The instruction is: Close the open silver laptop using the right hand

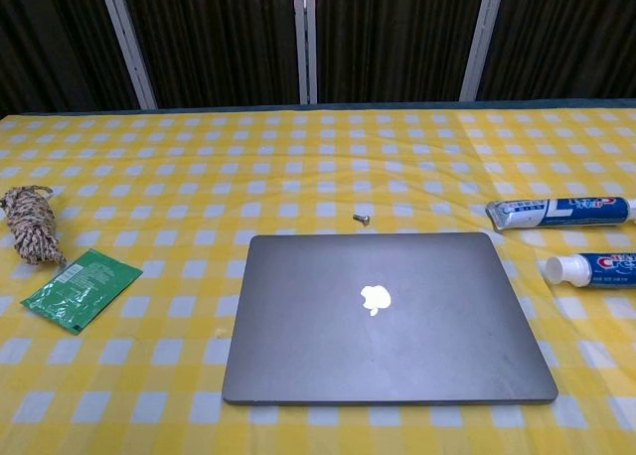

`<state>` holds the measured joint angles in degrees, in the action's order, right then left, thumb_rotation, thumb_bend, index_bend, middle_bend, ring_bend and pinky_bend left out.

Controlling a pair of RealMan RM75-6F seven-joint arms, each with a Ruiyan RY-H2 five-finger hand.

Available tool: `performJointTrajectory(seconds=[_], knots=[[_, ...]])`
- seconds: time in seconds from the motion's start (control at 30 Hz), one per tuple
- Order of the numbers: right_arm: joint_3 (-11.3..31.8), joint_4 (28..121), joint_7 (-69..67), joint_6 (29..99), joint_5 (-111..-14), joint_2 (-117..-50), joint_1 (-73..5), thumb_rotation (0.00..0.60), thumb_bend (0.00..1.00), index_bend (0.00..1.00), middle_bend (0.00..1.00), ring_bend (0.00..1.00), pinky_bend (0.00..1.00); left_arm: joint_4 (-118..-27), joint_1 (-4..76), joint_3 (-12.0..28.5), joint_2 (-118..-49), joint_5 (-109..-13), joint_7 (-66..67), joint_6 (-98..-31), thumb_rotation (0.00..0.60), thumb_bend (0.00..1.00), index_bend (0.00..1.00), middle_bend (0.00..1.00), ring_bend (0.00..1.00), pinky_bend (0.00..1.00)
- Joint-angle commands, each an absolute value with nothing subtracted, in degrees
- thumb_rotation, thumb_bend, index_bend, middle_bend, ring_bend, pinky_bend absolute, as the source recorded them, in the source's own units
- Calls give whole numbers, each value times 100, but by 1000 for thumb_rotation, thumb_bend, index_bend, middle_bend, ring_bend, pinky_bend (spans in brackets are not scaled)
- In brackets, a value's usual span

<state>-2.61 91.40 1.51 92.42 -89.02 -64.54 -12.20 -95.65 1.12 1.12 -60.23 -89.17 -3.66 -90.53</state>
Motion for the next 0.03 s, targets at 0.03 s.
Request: performJointTrajectory(seconds=[0.03], knots=[[-229, 8956, -160, 9271, -8816, -6631, -1035, 600, 0, 0, 0, 0, 0, -9578, 98, 100, -6008, -8934, -394, -9070, 600, 0, 0, 0, 0, 0]])
